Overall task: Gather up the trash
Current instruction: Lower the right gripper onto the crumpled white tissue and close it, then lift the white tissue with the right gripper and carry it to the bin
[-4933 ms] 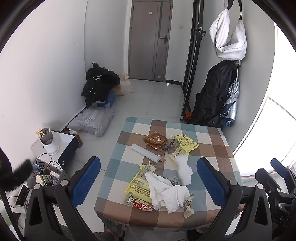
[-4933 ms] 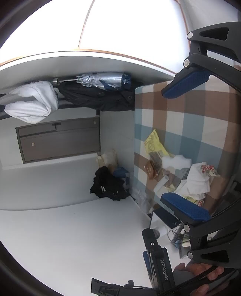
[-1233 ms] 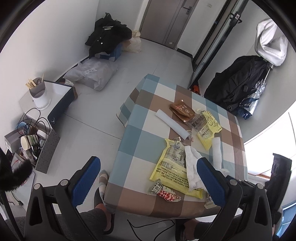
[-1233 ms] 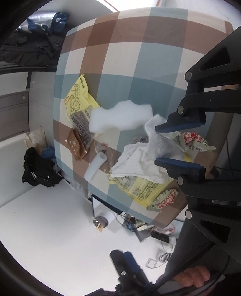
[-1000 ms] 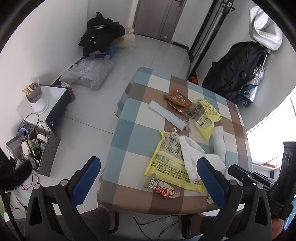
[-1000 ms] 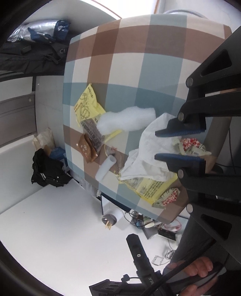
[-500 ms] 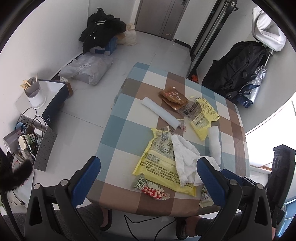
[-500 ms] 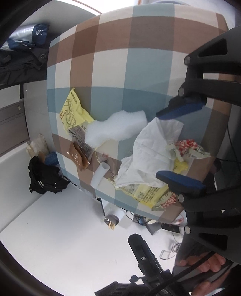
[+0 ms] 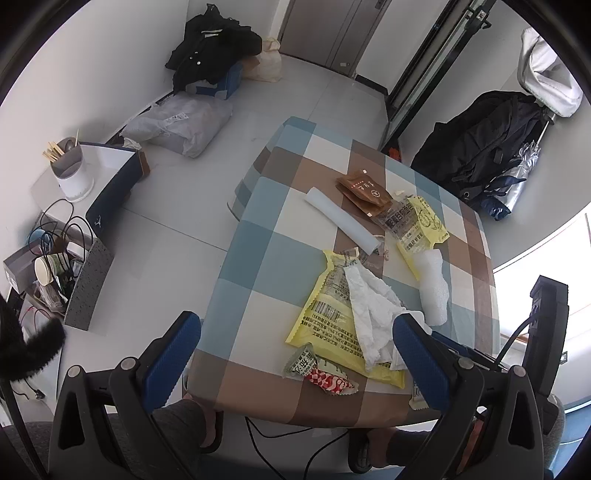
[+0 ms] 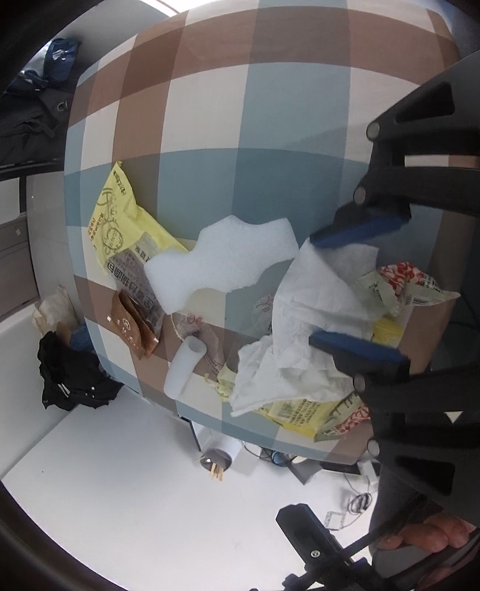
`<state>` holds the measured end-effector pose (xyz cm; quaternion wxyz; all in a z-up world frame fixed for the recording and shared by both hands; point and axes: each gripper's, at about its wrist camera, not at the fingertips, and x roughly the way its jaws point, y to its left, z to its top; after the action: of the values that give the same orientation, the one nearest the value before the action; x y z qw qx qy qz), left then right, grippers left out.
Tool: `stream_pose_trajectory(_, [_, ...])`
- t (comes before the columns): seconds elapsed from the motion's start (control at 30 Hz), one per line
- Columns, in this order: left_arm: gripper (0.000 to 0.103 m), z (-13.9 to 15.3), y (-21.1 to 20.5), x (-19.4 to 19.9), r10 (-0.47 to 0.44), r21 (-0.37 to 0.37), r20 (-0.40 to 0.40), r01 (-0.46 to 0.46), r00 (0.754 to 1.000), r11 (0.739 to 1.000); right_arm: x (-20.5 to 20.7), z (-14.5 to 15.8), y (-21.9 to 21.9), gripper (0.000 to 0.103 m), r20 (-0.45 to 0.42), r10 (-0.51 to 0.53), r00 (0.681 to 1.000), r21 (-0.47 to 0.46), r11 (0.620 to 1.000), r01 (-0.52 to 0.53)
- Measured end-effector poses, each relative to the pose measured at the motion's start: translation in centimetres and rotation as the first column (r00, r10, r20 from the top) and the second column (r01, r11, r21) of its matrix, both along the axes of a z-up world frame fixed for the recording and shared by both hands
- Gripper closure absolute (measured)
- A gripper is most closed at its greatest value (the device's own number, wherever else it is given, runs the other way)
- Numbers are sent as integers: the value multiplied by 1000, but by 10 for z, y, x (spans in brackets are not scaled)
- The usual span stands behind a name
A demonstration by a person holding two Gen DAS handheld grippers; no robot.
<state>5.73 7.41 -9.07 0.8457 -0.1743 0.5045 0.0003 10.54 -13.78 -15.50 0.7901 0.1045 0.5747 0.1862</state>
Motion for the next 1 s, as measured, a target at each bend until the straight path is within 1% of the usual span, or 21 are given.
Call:
stream_pose_trajectory(0.07, [1, 0, 0, 0, -4, -5, 2, 4, 1000, 1000, 0, 0, 1, 85, -7, 6, 1000, 12, 1000, -6])
stream_pose_trajectory(0.13, [1, 1, 0, -1, -8, -2, 6, 8, 1000, 1000, -1, 2, 2, 87, 10, 13, 1000, -4, 1000, -13])
stream_pose_trajectory(0.17, [1, 1, -1, -1, -10, 0, 6, 10, 1000, 1000, -3, 3, 3, 92, 18, 21, 1000, -10, 1000, -20])
stream_pose_trajectory(0.27, [1, 0, -2, -2, -9, 5, 6, 9, 1000, 1000, -7, 9, 4, 99, 44, 31, 999, 2, 1000, -31])
stream_pose_trajectory(0.5, [1, -3, -6, -2, -13, 30, 1, 13, 1000, 999, -11, 30, -4, 102, 111, 37, 993, 64, 997, -44])
stream_pose_trajectory(0.7, [1, -7, -19, 2, -35, 51, -18, 36, 999, 998, -15, 51, -27, 102, 164, -9, 986, 139, 990, -14])
stream_pose_trajectory(0.9, [1, -15, -43, 12, -86, 41, -56, 88, 995, 995, -21, 67, -60, 102, 214, -72, 974, 187, 982, 32])
stream_pose_trajectory(0.97, [1, -18, -56, 17, -116, 29, -70, 119, 991, 993, -21, 70, -70, 102, 220, -90, 971, 197, 979, 46])
stream_pose_trajectory(1.0, [1, -20, -63, 19, -133, 35, -78, 136, 988, 990, -22, 71, -76, 102, 222, -99, 970, 202, 978, 53])
